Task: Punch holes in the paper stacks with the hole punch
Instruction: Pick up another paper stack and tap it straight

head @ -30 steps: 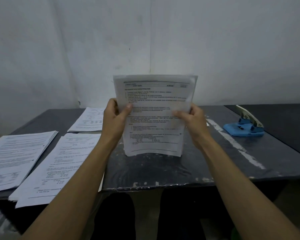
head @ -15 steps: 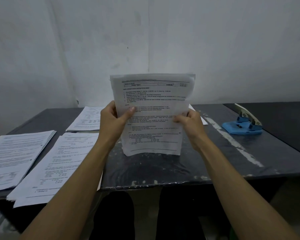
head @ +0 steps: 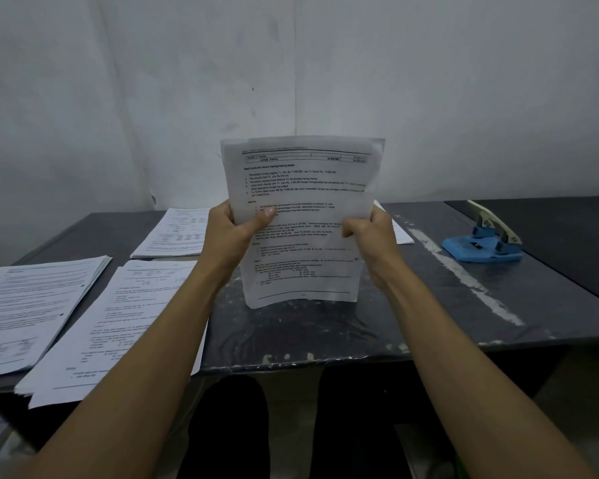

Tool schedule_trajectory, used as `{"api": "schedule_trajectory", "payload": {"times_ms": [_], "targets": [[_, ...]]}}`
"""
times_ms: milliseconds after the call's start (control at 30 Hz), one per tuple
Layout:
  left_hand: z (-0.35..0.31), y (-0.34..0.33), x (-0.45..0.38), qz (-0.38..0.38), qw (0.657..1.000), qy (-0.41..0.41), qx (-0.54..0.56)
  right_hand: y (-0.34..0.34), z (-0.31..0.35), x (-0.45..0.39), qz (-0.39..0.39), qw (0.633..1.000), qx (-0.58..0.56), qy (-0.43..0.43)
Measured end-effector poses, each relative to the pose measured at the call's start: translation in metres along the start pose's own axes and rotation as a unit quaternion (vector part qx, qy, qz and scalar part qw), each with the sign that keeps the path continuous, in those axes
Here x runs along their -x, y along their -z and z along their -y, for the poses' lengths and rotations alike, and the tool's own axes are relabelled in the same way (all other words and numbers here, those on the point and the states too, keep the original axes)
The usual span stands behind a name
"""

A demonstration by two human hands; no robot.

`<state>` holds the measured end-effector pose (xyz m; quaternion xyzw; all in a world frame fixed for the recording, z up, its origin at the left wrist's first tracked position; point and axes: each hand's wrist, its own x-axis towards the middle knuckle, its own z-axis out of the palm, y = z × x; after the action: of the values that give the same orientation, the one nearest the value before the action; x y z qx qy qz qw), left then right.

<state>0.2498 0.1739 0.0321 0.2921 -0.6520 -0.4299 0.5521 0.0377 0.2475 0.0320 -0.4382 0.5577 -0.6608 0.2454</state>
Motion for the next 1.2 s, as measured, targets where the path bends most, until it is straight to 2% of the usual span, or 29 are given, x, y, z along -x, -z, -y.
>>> {"api": "schedule_trajectory", "payload": {"times_ms": [367,600,867,967,1200], "targets": [[0.009,-0.001,0.009,0.007,1.0,-0.01,-0.012,0.006,-0.002,0.0,0.038,0.999,-0.018,-0.017],[0.008,-0.004,0.006,-0.021,0.999,-0.035,-0.026,0.006,-0.002,-0.003,-0.007,0.999,-0.018,0.035],[0.025,-0.002,0.013,-0.017,0.999,0.004,-0.031,0.011,-0.026,0.002,0.036,0.999,0.001,-0.005],[0.014,0.001,0.006,-0.016,1.0,-0.008,-0.021,0.016,-0.022,0.0,0.033,0.999,0.003,0.0],[-0.01,-0.003,-0.008,-0.011,1.0,-0.026,0.014,0.018,-0.003,-0.005,-0.01,0.994,-0.094,0.052]]}}
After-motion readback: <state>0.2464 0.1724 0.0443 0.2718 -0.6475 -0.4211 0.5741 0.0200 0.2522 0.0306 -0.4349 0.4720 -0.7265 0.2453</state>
